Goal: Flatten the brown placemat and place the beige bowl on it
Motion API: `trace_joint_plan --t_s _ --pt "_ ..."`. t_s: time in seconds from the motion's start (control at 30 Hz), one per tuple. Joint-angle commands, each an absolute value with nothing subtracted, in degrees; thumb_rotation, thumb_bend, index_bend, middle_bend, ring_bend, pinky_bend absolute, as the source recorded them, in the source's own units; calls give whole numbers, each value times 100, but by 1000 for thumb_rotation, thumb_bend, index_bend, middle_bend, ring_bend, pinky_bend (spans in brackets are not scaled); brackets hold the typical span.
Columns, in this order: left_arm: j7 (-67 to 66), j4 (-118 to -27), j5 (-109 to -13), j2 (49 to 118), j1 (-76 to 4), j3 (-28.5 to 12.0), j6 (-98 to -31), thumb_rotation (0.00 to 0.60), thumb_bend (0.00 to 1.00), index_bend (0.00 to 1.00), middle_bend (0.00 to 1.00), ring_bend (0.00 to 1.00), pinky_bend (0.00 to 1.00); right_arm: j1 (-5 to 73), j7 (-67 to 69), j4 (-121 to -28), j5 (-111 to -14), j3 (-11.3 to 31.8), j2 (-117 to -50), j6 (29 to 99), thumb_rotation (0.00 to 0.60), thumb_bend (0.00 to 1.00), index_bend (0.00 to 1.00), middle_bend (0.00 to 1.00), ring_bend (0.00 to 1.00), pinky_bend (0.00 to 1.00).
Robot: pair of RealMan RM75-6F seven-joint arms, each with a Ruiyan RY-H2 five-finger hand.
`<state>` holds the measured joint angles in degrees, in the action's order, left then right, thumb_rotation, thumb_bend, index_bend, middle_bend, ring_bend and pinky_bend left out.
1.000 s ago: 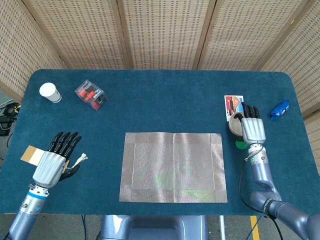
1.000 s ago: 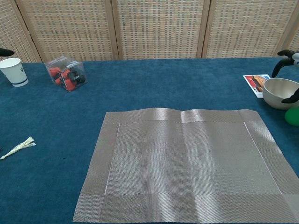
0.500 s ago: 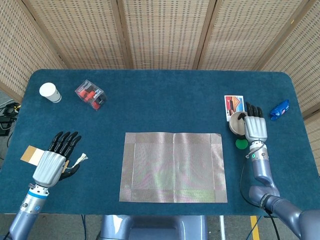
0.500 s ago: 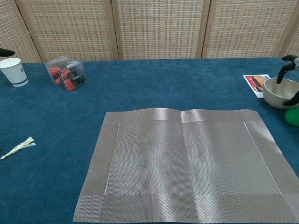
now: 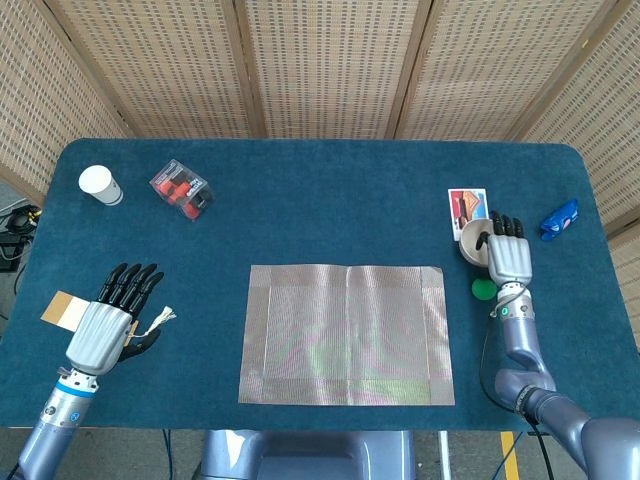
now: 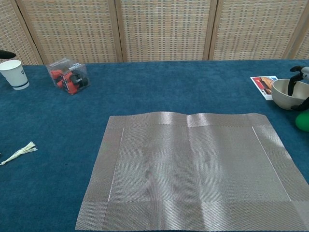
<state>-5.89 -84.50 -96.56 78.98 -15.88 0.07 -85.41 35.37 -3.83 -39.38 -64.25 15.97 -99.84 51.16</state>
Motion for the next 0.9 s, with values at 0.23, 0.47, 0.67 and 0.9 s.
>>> trace_joint_plan --t_s 0.23,0.47,0.67,0.9 --pt "-584 -8419 -9662 7922 -1594 15 -8498 600 260 41 0 0 0 3507 -260 -3821 -6515 1581 -10056 5213 600 528 630 168 0 84" --pt "-582 -8422 -9674 7926 -1591 17 -8497 600 261 42 0 0 0 3455 -219 -3887 -6580 1557 -10013 5290 600 528 662 186 0 92" --pt "-602 -8424 -9684 7947 -1588 26 -8481 600 260 42 0 0 0 3310 -95 -4284 -6872 1465 -9839 5789 600 518 671 200 0 111" --pt "-575 -8416 -9677 7943 -1583 7 -8496 600 261 43 0 0 0 3092 -201 -4975 -7186 1299 -9527 6308 600 515 673 200 0 111"
